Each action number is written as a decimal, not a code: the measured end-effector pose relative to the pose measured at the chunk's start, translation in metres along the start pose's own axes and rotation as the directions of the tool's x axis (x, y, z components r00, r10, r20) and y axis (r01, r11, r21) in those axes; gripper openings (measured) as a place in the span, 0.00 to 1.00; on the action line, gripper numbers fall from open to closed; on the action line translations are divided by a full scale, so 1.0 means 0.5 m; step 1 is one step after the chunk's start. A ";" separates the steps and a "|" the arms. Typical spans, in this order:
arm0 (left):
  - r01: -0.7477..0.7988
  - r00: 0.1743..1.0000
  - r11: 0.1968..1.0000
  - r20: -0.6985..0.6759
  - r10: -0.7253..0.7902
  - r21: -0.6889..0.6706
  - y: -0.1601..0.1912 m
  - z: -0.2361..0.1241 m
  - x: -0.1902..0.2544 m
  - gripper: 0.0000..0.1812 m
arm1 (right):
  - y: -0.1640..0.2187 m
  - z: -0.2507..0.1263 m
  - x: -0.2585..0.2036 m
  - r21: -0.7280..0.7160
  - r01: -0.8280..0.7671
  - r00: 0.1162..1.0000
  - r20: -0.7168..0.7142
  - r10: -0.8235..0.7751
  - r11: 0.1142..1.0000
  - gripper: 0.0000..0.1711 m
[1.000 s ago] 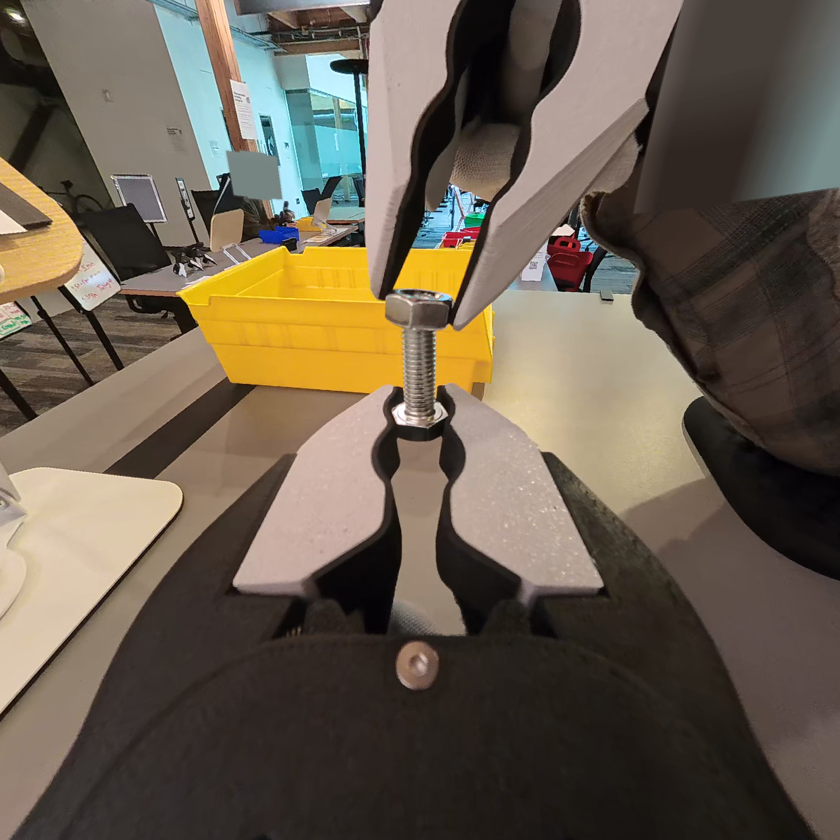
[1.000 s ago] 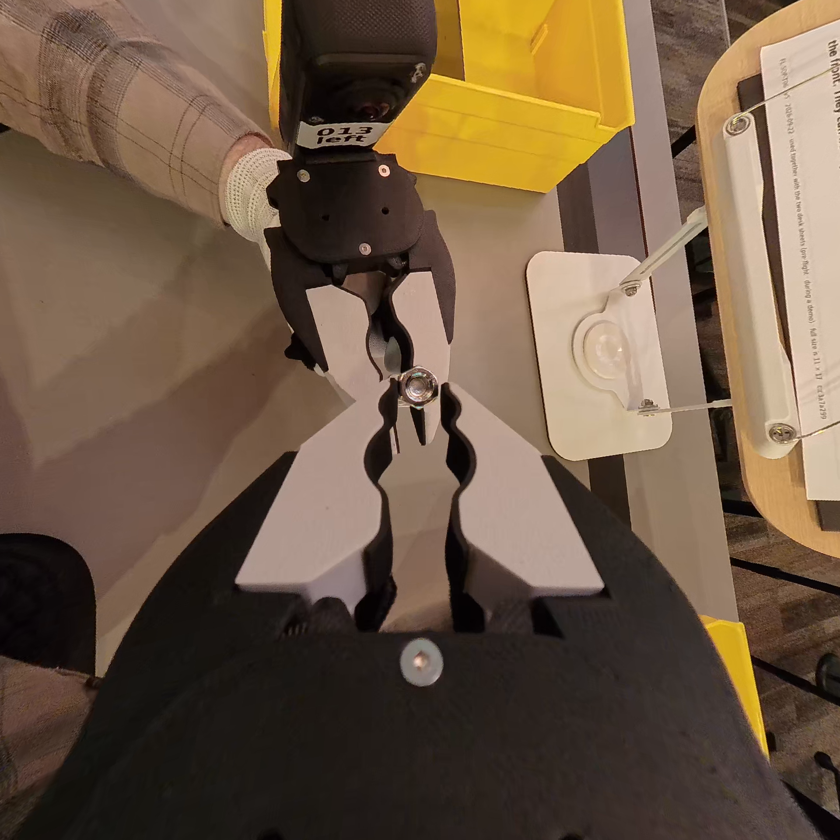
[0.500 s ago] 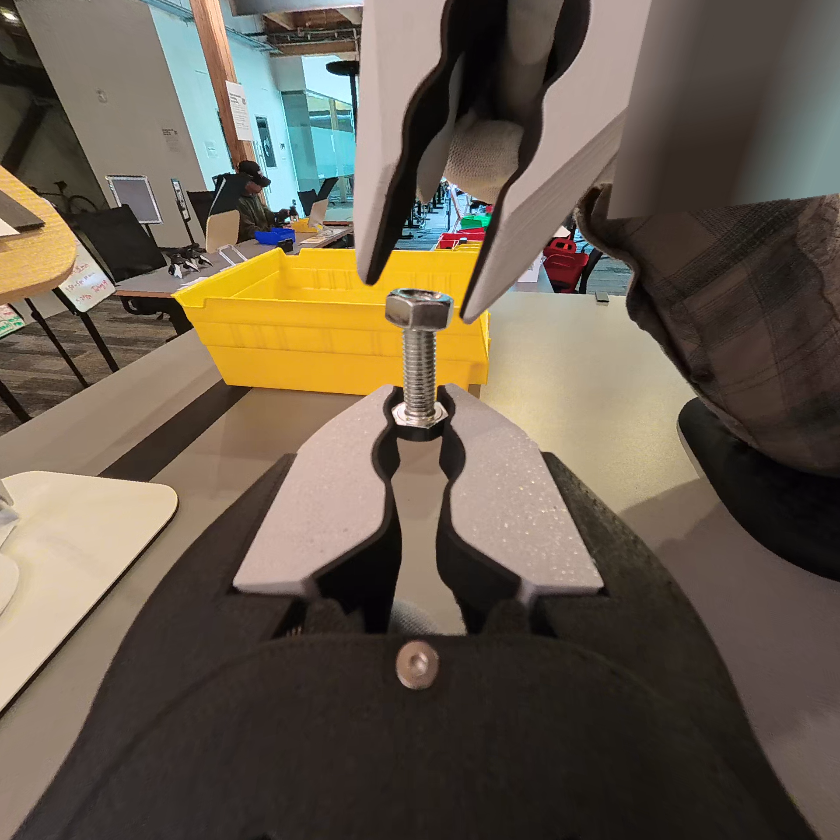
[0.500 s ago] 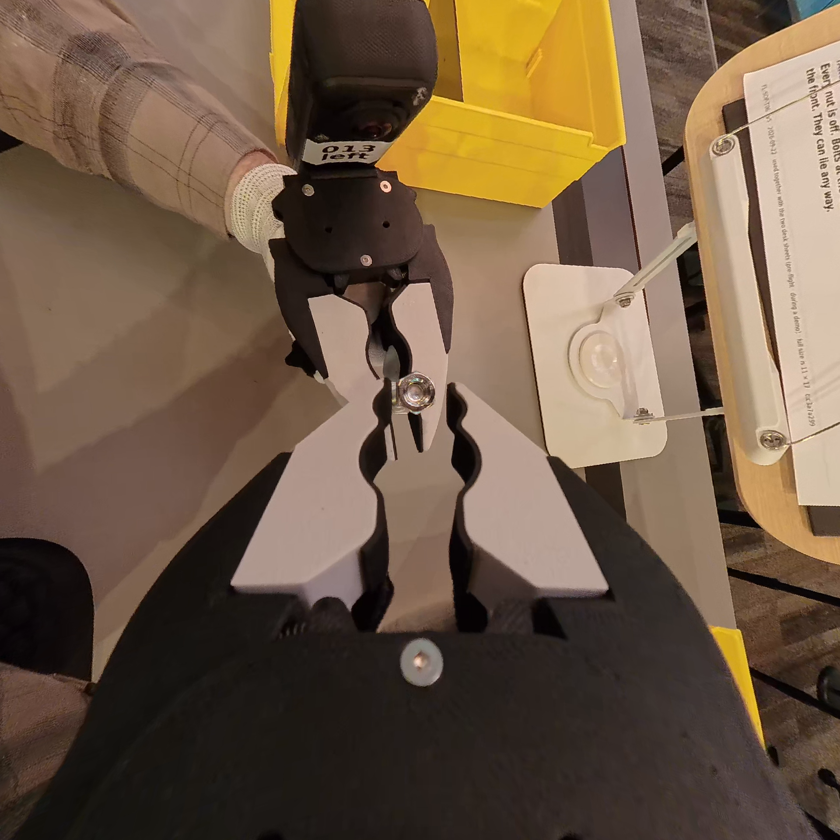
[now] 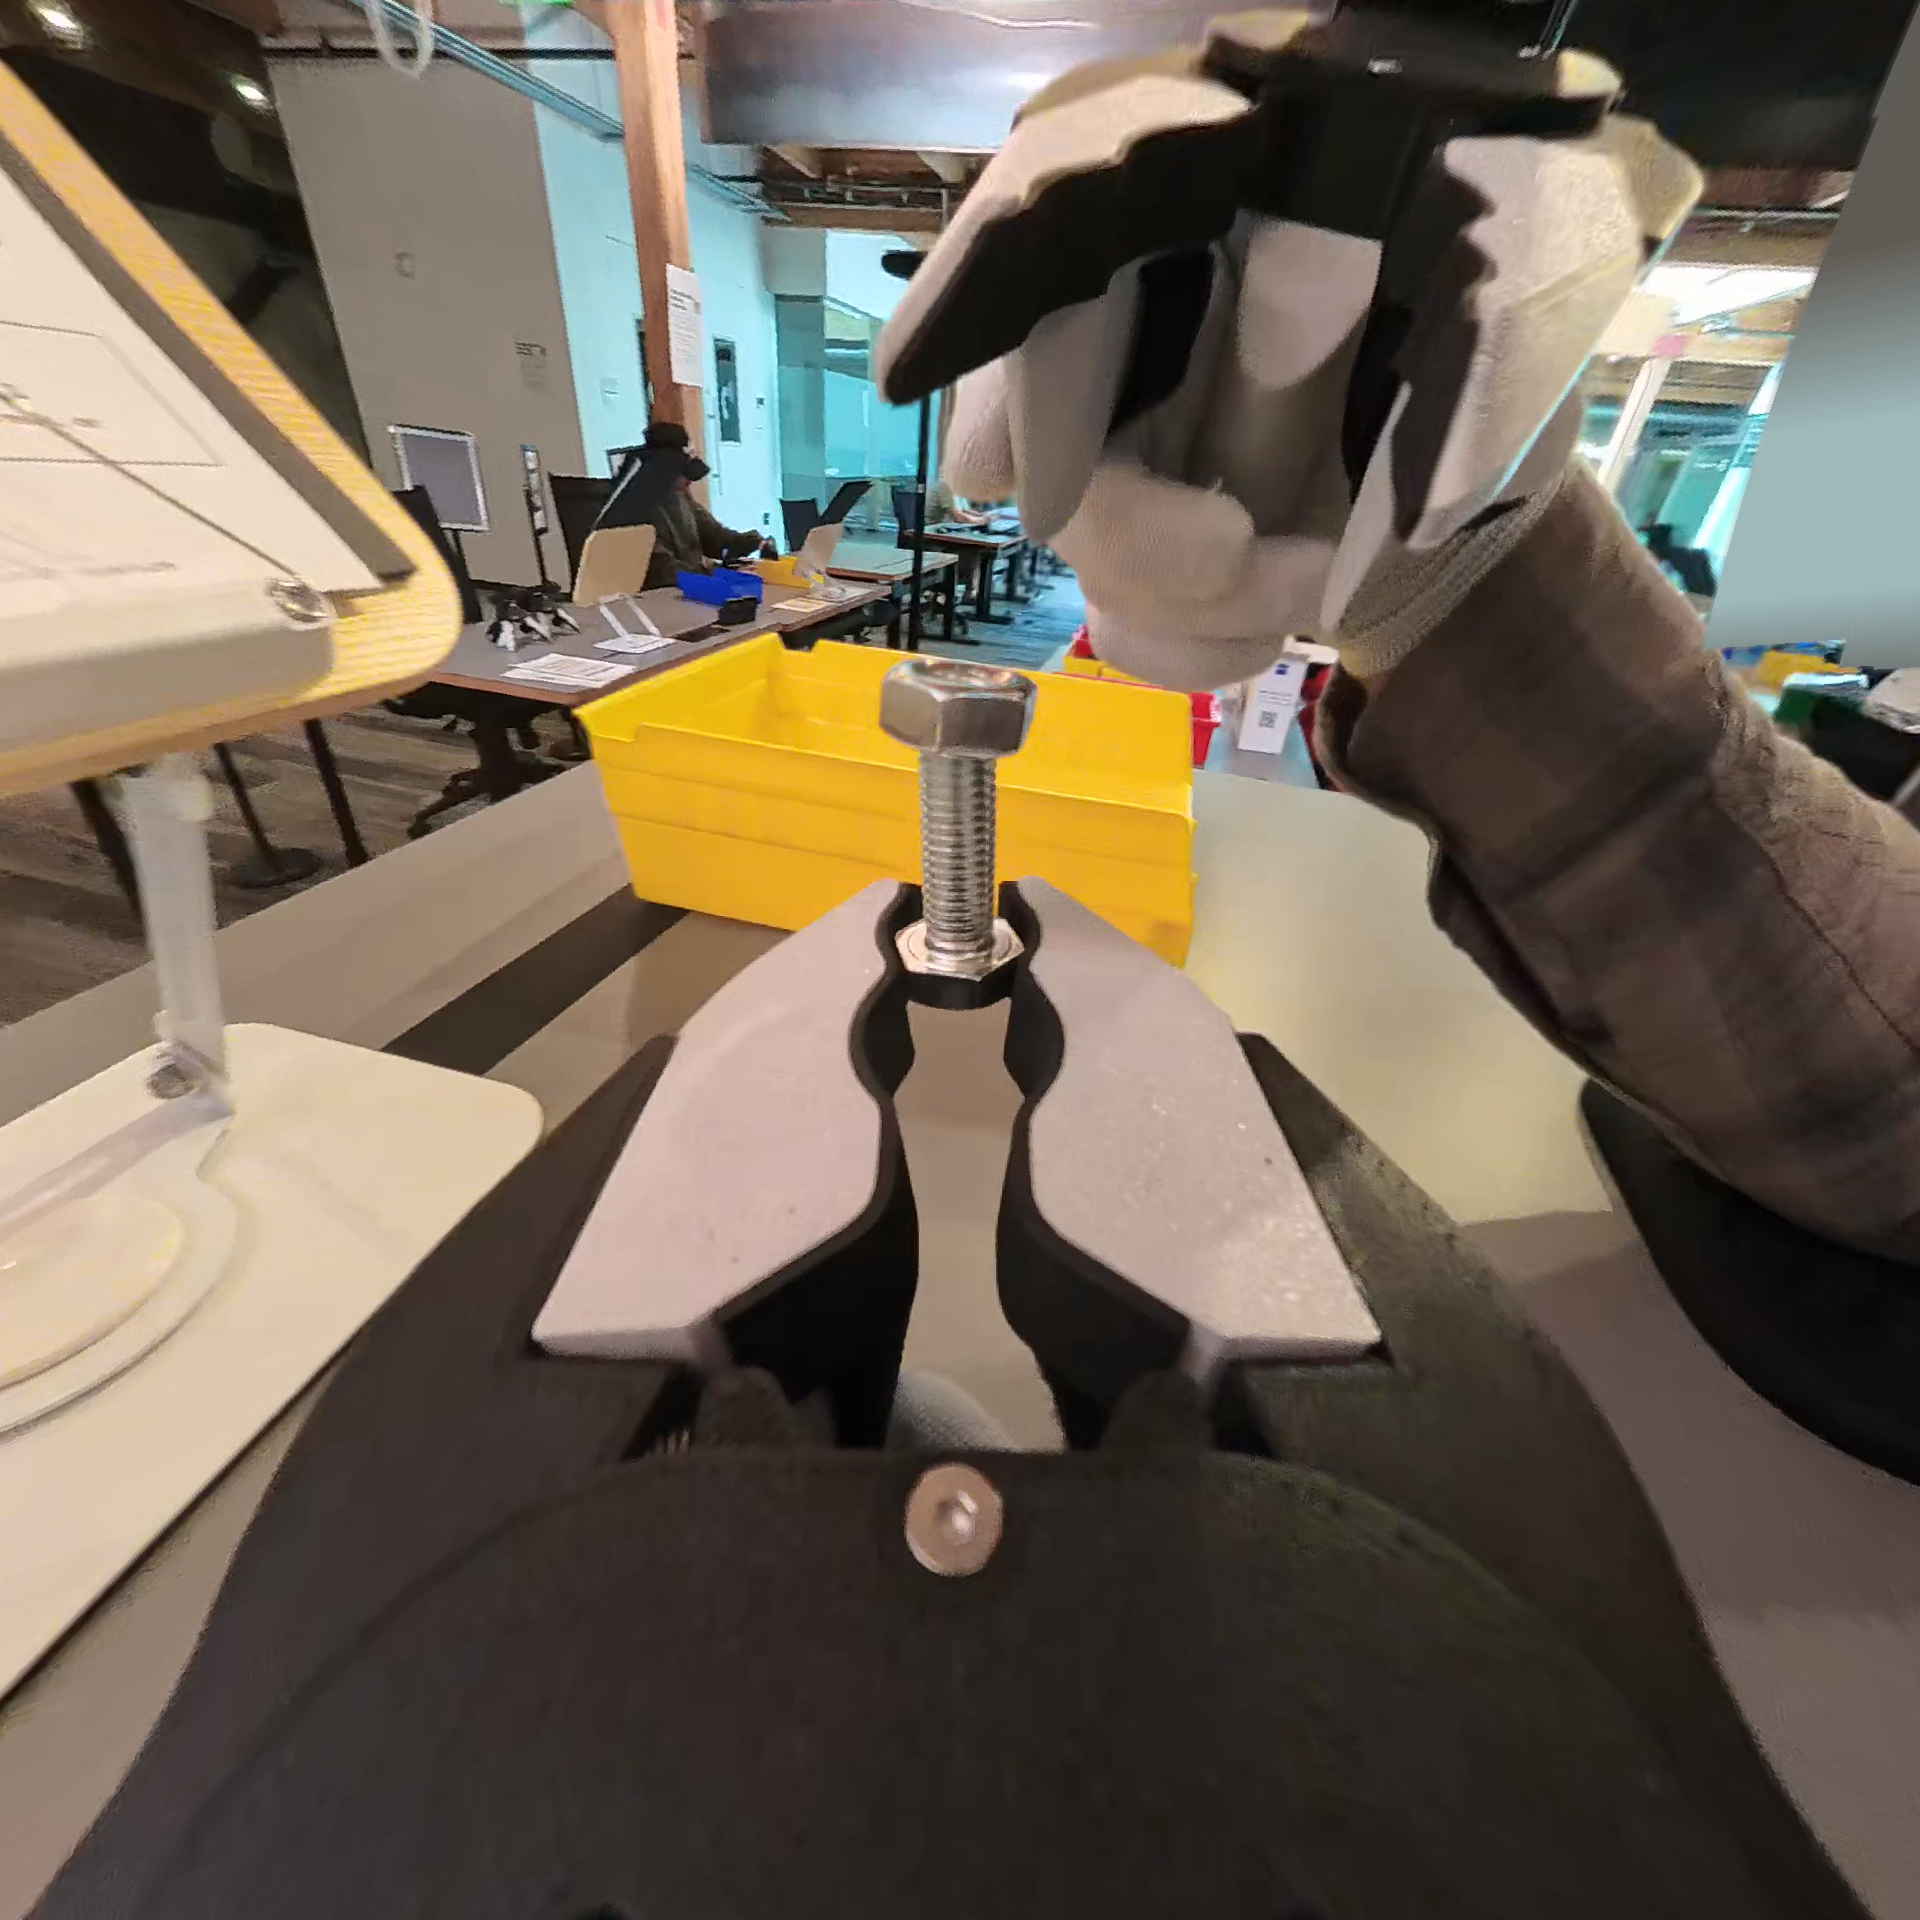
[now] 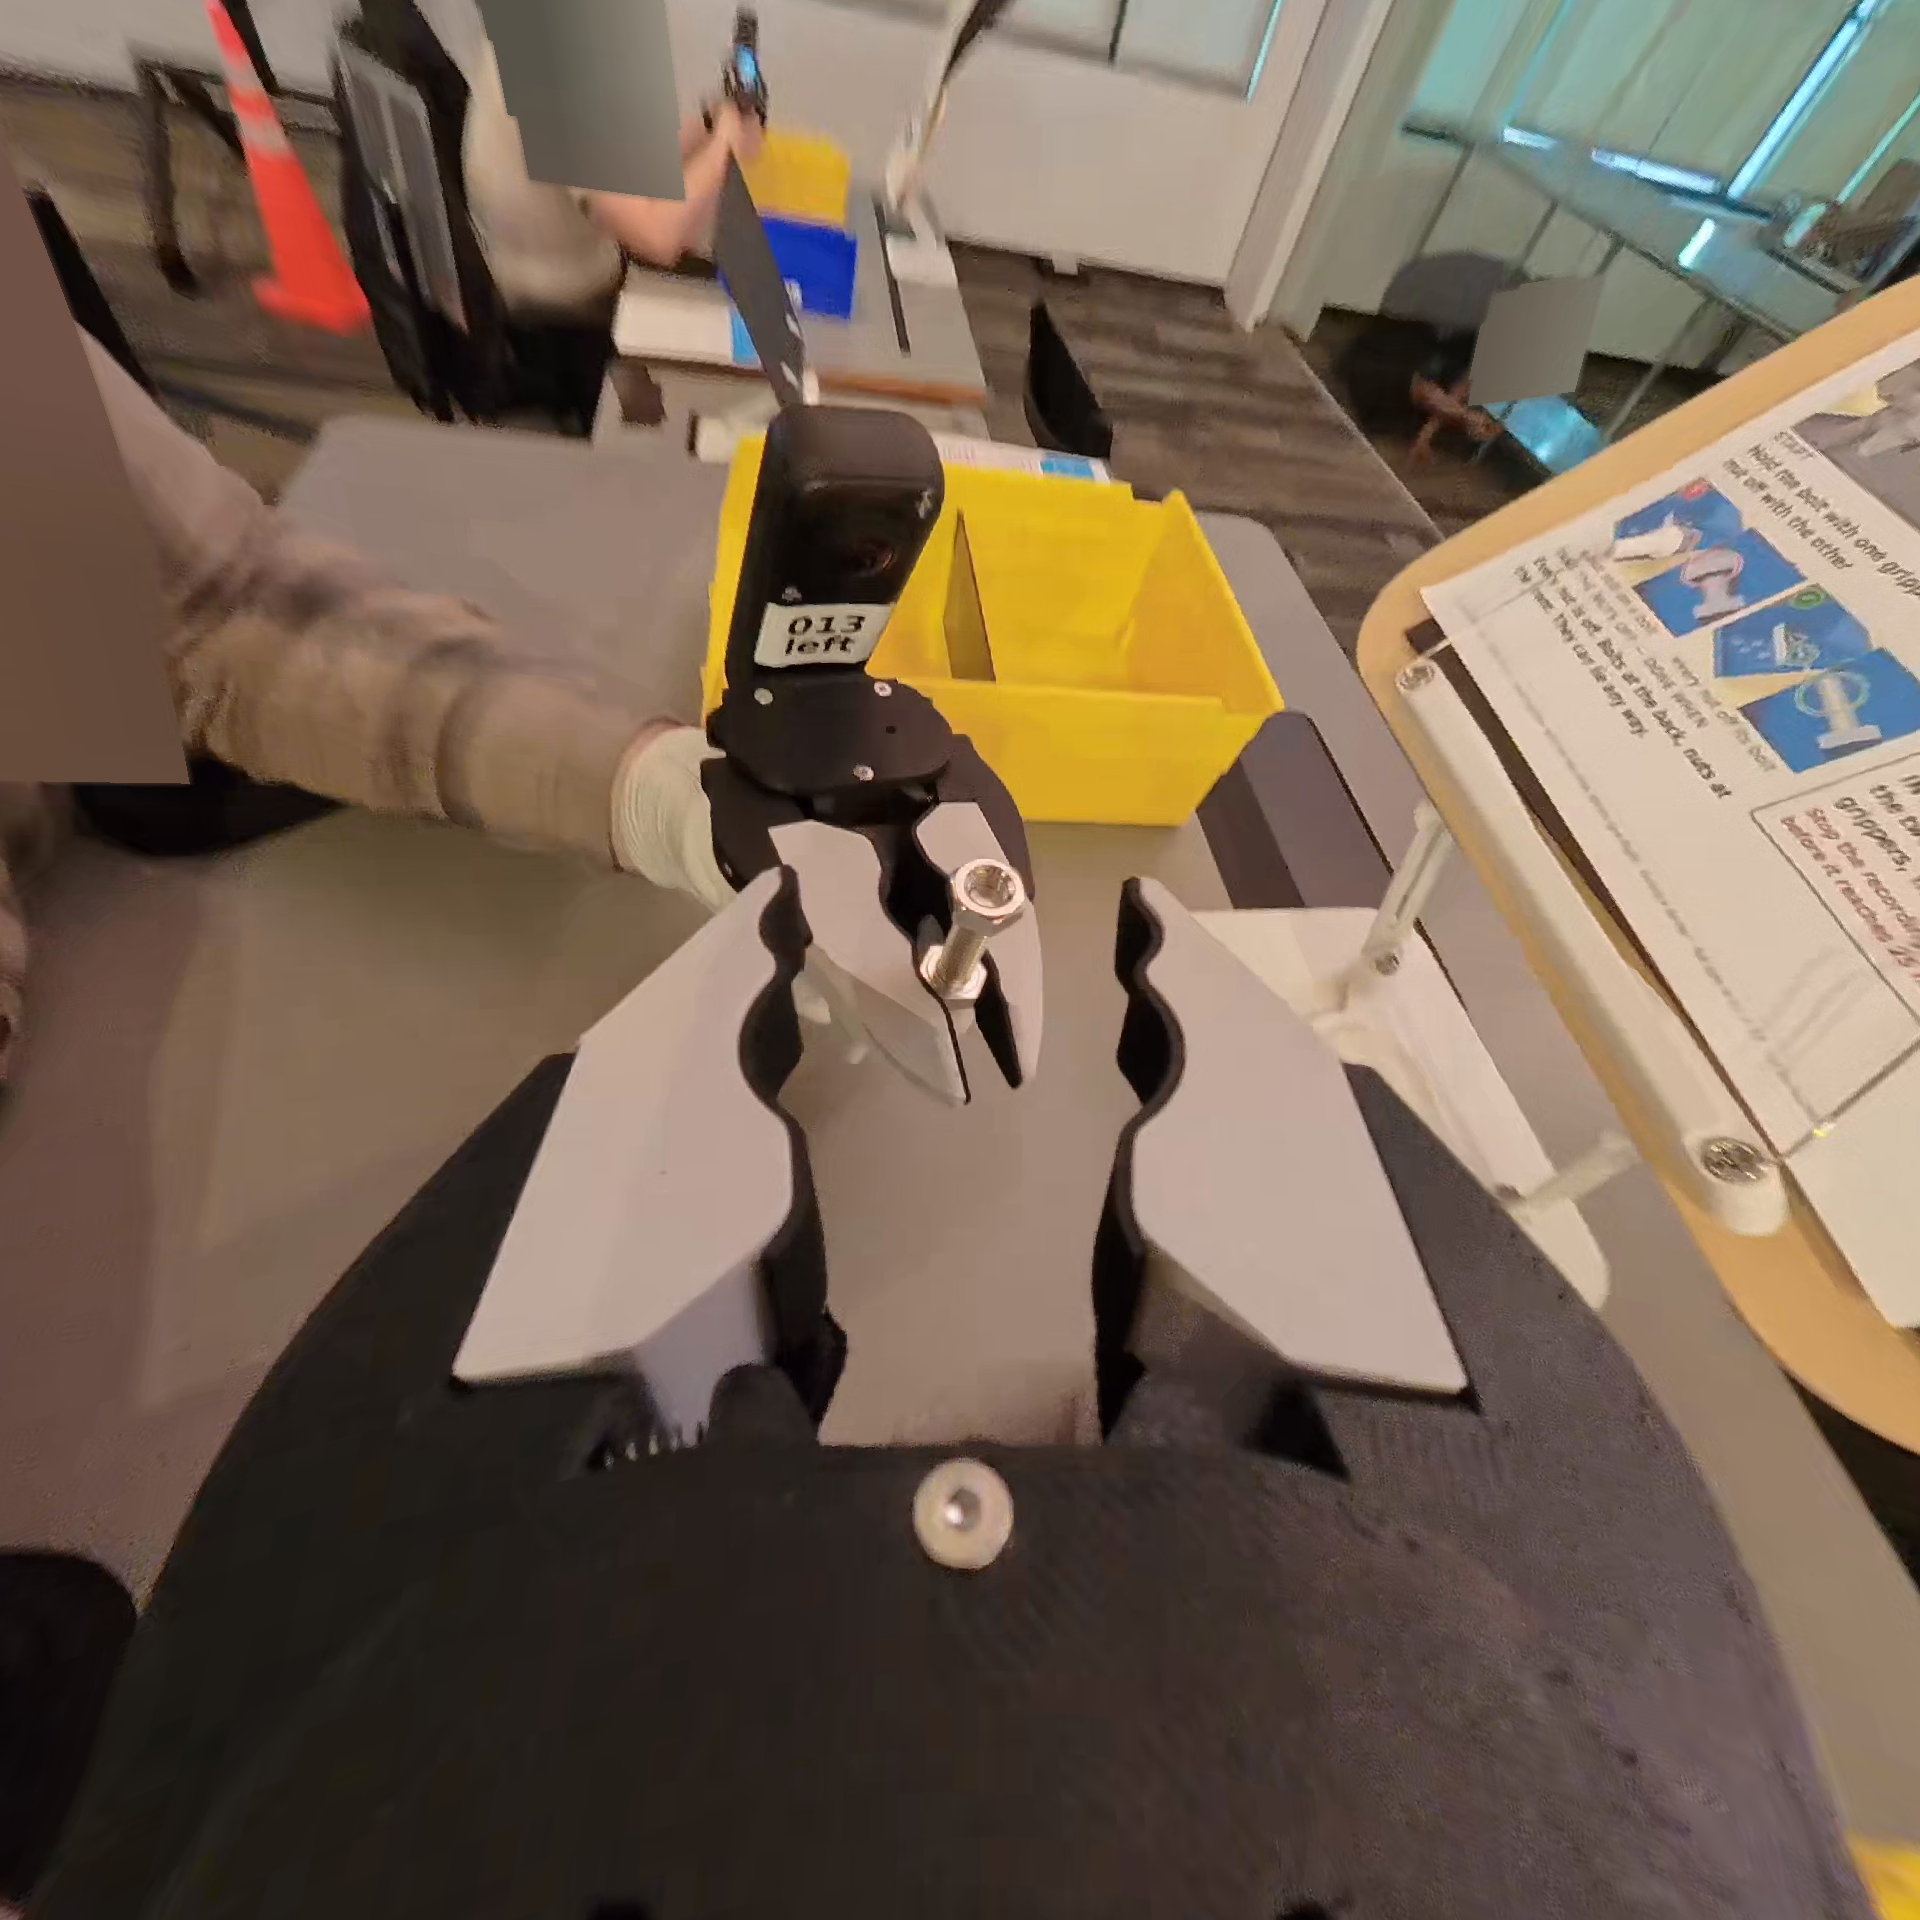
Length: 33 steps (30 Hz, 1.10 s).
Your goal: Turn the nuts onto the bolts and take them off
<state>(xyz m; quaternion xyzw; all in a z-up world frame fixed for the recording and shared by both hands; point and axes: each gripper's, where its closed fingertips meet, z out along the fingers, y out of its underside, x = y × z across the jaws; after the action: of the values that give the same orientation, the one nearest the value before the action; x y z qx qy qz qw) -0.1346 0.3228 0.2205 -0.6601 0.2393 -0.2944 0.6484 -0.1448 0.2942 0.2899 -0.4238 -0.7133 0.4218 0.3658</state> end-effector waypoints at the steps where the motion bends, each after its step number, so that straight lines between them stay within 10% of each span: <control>1: 0.000 1.000 1.000 0.018 0.000 -0.001 -0.004 -0.005 -0.010 0.08 | -0.003 0.007 0.007 0.027 -0.020 1.000 0.004 0.020 0.999 0.36; 33: 0.015 0.983 0.998 0.184 -0.004 -0.057 -0.002 -0.038 -0.090 0.08 | 0.008 0.107 0.028 0.317 -0.213 0.964 0.220 0.146 0.924 0.37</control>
<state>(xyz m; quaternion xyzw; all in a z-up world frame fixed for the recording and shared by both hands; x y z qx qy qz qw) -0.1799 0.3405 0.2178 -0.7043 0.1838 -0.2283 0.6466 -0.1958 0.2927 0.2684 -0.3756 -0.6203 0.6087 0.3220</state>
